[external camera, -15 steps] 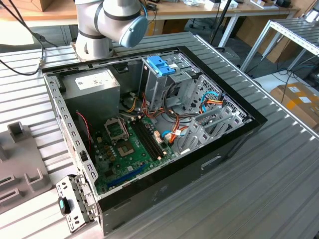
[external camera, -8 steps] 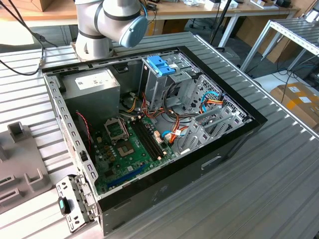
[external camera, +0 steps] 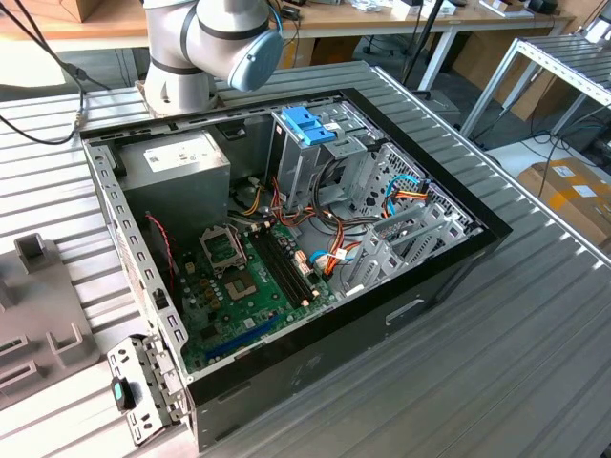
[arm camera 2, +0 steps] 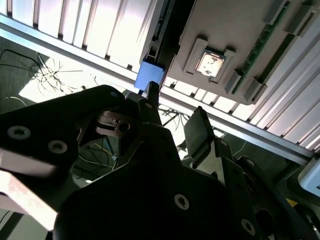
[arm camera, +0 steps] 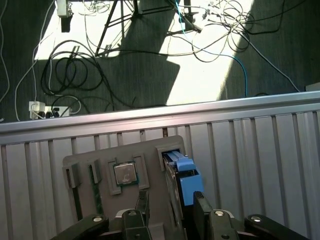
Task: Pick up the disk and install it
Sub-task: 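Pick up the disk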
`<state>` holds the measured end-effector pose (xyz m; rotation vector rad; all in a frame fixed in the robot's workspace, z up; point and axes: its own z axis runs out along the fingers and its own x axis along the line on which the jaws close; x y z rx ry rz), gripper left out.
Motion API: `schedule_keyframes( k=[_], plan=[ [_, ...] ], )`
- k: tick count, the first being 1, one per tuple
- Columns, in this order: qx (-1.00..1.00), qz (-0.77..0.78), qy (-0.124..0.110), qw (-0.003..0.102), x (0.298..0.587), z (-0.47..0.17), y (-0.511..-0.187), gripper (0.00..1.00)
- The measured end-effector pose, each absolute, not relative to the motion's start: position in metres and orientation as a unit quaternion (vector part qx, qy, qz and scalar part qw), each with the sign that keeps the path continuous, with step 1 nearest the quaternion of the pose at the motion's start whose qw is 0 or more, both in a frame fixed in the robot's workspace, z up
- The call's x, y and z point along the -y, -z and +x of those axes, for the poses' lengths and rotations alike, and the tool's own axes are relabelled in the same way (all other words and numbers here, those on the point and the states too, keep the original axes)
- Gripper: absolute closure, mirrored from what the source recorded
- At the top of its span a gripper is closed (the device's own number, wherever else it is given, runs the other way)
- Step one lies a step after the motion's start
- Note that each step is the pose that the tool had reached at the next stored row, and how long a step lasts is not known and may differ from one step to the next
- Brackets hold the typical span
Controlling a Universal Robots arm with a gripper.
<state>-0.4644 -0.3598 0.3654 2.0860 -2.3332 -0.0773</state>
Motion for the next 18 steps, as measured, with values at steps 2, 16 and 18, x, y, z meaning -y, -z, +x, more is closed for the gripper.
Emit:
schedule_keyframes(
  k=[2, 16, 18],
  plan=[
    [0.745, 0.666, 0.025, 0.006, 0.3598, -0.4649, -0.3653, 0.52],
    [0.745, 0.666, 0.025, 0.006, 0.3599, -0.4698, -0.364, 0.52],
    [0.745, 0.666, 0.025, 0.005, 0.3598, -0.4703, -0.3638, 0.52]
  ],
)
